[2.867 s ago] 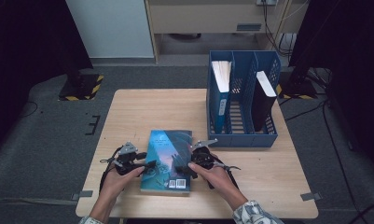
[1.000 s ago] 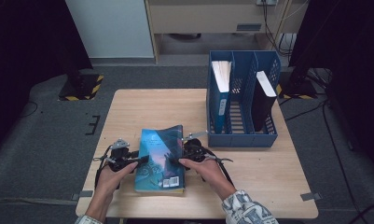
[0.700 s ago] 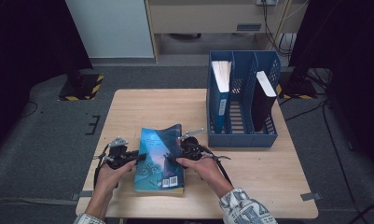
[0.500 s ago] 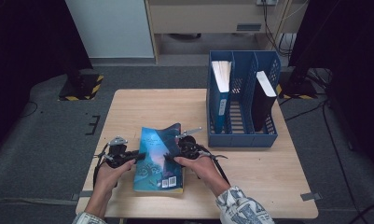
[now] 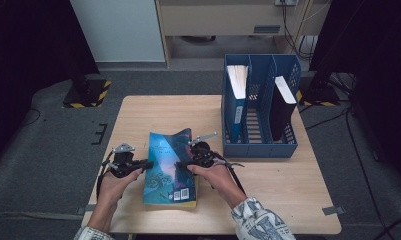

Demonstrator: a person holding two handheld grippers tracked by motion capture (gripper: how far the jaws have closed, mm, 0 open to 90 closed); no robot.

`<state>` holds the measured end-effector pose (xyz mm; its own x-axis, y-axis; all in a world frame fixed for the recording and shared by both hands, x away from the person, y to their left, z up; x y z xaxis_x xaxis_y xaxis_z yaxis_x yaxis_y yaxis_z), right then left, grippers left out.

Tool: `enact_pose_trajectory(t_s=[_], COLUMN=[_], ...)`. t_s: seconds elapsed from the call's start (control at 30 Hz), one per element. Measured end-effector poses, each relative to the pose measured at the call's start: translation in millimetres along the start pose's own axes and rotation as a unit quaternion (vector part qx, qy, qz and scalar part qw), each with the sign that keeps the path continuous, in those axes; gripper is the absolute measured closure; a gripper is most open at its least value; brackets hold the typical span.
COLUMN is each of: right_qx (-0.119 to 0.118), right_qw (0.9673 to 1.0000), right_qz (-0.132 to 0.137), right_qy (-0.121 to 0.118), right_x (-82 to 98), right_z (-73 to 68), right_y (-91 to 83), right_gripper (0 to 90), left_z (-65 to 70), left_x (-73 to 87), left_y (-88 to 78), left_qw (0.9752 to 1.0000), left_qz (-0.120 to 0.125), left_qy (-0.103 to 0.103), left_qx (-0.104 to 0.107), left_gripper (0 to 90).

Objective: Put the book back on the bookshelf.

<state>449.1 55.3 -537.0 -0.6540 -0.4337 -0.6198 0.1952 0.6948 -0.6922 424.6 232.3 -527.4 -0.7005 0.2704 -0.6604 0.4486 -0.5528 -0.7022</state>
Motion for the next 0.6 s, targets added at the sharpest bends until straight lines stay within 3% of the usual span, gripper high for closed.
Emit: enact_pose_trajectory(t_s=[0.6], right_qx=[0.009], right_qw=[0.9994], right_qz=[0.032], right_qy=[-0.012], right_x=[-25.2], right_z=[0.6], right_y=[-20.8], right_gripper=[63.1], left_z=[2.7], left_x=[-25.3], left_y=[-16.4], left_qw=[0.9995], left_qz=[0.013], left_qy=[0.028], left_qx=[-0.006], left_gripper=[79.1])
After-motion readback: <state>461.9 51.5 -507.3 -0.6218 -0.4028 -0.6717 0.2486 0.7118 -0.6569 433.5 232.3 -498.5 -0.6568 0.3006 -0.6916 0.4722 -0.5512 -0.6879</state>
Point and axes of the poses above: each handheld gripper's, and its own axes: y roughly forward along the jaws, x roughly out of its underside, z roughly to its right, the point moved 8 cm from there along y, roughly forward along the jaws, and after that the axes turned 5 degrees about -z, right-handed, at the moved point
